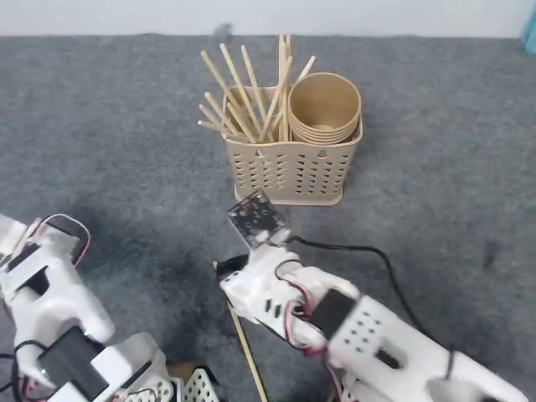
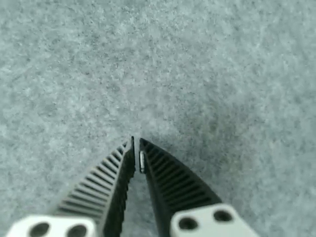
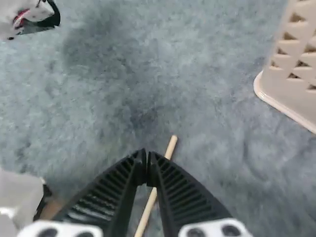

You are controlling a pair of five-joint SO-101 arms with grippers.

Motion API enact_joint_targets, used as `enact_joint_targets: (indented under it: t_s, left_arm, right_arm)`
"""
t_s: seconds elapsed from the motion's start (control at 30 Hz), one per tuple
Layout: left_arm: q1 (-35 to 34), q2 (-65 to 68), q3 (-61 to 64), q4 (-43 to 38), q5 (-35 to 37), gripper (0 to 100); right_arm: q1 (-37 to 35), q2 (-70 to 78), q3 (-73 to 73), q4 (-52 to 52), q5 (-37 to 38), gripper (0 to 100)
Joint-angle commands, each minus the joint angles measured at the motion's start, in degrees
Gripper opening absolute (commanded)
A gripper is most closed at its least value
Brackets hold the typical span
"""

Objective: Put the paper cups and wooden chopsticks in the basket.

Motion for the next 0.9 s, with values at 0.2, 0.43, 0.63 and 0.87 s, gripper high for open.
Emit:
enact_joint_targets:
  t_s: [0.2, 0.43, 0.63, 0.87]
  left_arm:
    - [6.51, -24.44, 15.69, -5.98, -5.89, 1]
    - [8.97, -34.20, 20.97, -3.69, -5.98, 1]
    - [8.97, -35.25, 20.88, -1.05, -5.98, 1]
    - [8.97, -35.25, 20.88, -1.05, -5.98, 1]
  right_arm:
    - [-0.57, 23.69, -10.99, -4.53, -2.11, 1.0]
    - [-1.36, 34.59, -16.44, -6.90, -2.29, 3.2]
    - [-1.80, 41.36, -16.97, -12.26, -2.02, 15.9]
    - [-1.63, 46.11, -16.97, -17.98, -1.14, 10.0]
